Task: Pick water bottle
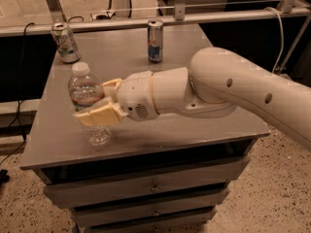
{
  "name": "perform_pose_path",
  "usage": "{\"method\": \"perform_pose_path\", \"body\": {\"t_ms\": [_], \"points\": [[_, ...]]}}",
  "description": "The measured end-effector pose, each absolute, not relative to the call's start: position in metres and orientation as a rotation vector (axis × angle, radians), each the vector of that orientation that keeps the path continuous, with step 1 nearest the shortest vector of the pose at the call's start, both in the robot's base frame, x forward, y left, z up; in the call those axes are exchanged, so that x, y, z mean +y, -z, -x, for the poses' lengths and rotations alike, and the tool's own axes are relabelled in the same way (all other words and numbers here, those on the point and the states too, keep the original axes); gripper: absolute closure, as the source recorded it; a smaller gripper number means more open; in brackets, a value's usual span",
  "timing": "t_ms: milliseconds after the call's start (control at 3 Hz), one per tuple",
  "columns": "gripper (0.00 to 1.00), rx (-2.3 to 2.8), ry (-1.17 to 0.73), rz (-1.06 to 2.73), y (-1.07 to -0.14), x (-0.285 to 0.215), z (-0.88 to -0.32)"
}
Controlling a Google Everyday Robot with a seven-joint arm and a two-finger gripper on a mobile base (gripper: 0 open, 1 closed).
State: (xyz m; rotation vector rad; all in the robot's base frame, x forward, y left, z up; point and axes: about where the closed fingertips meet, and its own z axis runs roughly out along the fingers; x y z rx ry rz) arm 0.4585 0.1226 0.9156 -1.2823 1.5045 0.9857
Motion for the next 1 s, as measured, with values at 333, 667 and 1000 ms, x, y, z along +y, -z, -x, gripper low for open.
{"method": "perform_pose_path", "body": {"t_ms": [333,667,1000], "points": [[0.88,1.475,-0.917,1.258,-0.943,0.107,-0.463],[1.0,1.42,-0.841,1.264,-0.981,0.092,-0.468],[1.0,1.395,-0.784,1.259,-1.015,0.075,-0.476]]}}
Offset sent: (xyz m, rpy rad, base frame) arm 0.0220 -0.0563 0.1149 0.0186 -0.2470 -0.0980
